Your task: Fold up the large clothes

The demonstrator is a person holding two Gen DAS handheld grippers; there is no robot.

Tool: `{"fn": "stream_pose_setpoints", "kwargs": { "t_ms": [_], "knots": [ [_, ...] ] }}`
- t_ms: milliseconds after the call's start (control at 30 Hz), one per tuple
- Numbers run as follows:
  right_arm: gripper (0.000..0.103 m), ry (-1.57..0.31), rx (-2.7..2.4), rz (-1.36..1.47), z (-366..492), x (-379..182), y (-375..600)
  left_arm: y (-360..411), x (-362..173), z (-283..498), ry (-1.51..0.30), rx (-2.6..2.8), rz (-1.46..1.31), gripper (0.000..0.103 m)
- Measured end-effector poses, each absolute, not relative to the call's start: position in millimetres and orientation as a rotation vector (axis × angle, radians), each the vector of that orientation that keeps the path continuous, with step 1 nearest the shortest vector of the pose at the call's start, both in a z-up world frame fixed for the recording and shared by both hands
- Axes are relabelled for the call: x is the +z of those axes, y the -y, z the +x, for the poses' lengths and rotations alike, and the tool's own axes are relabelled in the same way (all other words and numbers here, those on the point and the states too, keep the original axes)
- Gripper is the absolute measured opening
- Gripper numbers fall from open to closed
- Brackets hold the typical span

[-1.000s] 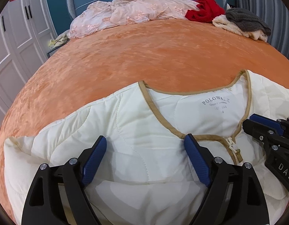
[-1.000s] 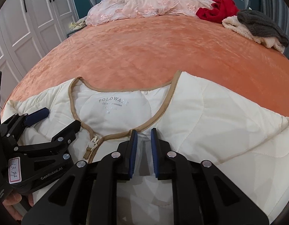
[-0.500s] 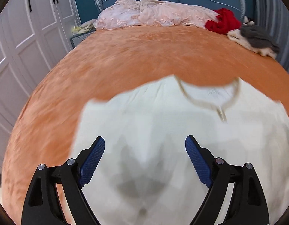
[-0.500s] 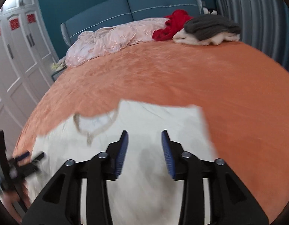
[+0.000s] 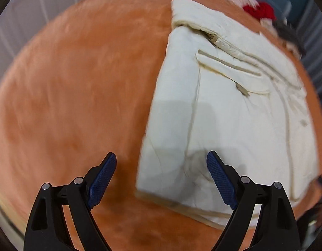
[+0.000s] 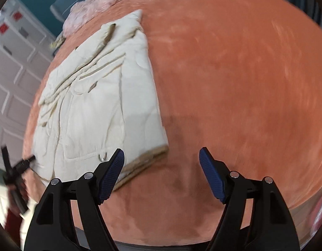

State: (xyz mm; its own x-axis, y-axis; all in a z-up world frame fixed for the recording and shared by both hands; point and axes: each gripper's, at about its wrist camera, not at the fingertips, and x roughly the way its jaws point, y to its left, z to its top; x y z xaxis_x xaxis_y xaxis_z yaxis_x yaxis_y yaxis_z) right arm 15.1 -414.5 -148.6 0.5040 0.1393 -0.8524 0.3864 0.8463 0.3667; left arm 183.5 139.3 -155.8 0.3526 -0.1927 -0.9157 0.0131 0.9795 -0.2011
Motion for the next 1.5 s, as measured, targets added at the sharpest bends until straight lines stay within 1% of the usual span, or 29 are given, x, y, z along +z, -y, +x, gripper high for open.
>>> {"fn": "stream_pose_setpoints", "kwargs": {
  "t_ms": [167, 233, 300, 333, 367, 400, 433, 500, 633, 767, 900, 967, 1067, 1133, 1200, 1300, 1367, 1433, 1500],
  "knots": [
    [0.075, -0.985, -0.186, 0.665, 20.7, -162.4, 414.6, -131.7, -161.5, 183.1, -1.157, -0.14, -0.267, 0.087],
    [0.074, -0.938, -0.155, 0.749, 26.5, -163.9, 415.5, -122.4, -164.7, 187.9, -1.161, -0.152, -0.284, 0.086],
    [0.06, -0.912, -0.119, 0.842, 31.0, -167.8, 419.0, -113.8, -165.5, 192.0, -1.169, -0.162, -0.263, 0.084],
    [0.046, -0.914, -0.11, 0.883, 35.2, -170.8, 419.2, -115.0, -163.8, 192.3, -1.172, -0.169, -0.251, 0.069],
    [0.022, -0.929, -0.125, 0.902, 39.8, -173.7, 417.5, -111.0, -161.7, 192.9, -1.179, -0.179, -0.235, 0.059],
    [0.01, -0.943, -0.123, 0.898, 43.5, -173.6, 414.9, -109.6, -159.6, 192.1, -1.185, -0.189, -0.233, 0.036],
    [0.008, -0.947, -0.119, 0.885, 45.8, -170.6, 411.5, -108.6, -153.1, 191.1, -1.193, -0.202, -0.235, 0.018],
    [0.005, -0.926, -0.112, 0.817, 43.8, -152.8, 402.9, -111.2, -139.9, 184.7, -1.18, -0.223, -0.23, 0.014],
    [0.004, -0.889, -0.051, 0.689, 22.3, -110.4, 389.3, -113.9, -94.4, 158.3, -1.108, -0.296, -0.173, 0.01],
    [0.004, -0.966, 0.041, 0.491, -29.6, -76.1, 364.2, -113.4, -65.6, 101.2, -1.096, -0.343, -0.042, 0.01],
    [0.004, -1.116, 0.101, 0.392, -103.5, -65.9, 350.8, -128.6, -58.1, 12.2, -1.185, -0.392, 0.038, 0.01],
    [0.004, -1.193, 0.124, 0.386, -141.6, -63.4, 343.5, -139.2, -55.9, -21.6, -1.243, -0.395, 0.018, 0.01],
    [0.004, -1.235, 0.147, 0.39, -173.0, -51.4, 335.9, -149.1, -40.9, -51.4, -1.279, -0.386, -0.022, 0.01],
    [0.004, -1.199, 0.143, 0.386, -172.2, -36.3, 336.8, -147.6, -19.6, -50.9, -1.233, -0.387, -0.048, 0.01],
    [0.004, -1.093, 0.134, 0.385, -151.7, -10.8, 344.5, -142.1, 7.8, -31.2, -1.127, -0.39, -0.062, 0.009],
    [0.004, -0.898, 0.111, 0.433, -96.5, 20.6, 364.7, -126.3, 35.4, 12.0, -0.98, -0.392, -0.056, 0.009],
    [0.004, -0.795, 0.092, 0.473, -56.3, 29.5, 377.2, -115.6, 43.1, 44.1, -0.9, -0.374, -0.049, 0.009],
    [0.005, -0.739, 0.08, 0.523, -24.4, 27.1, 385.5, -110.2, 44.0, 76.2, -0.853, -0.352, -0.059, 0.009],
    [0.007, -0.696, 0.056, 0.624, 12.5, 18.7, 397.6, -103.7, 38.4, 110.3, -0.848, -0.31, -0.068, 0.011]
  ]
}}
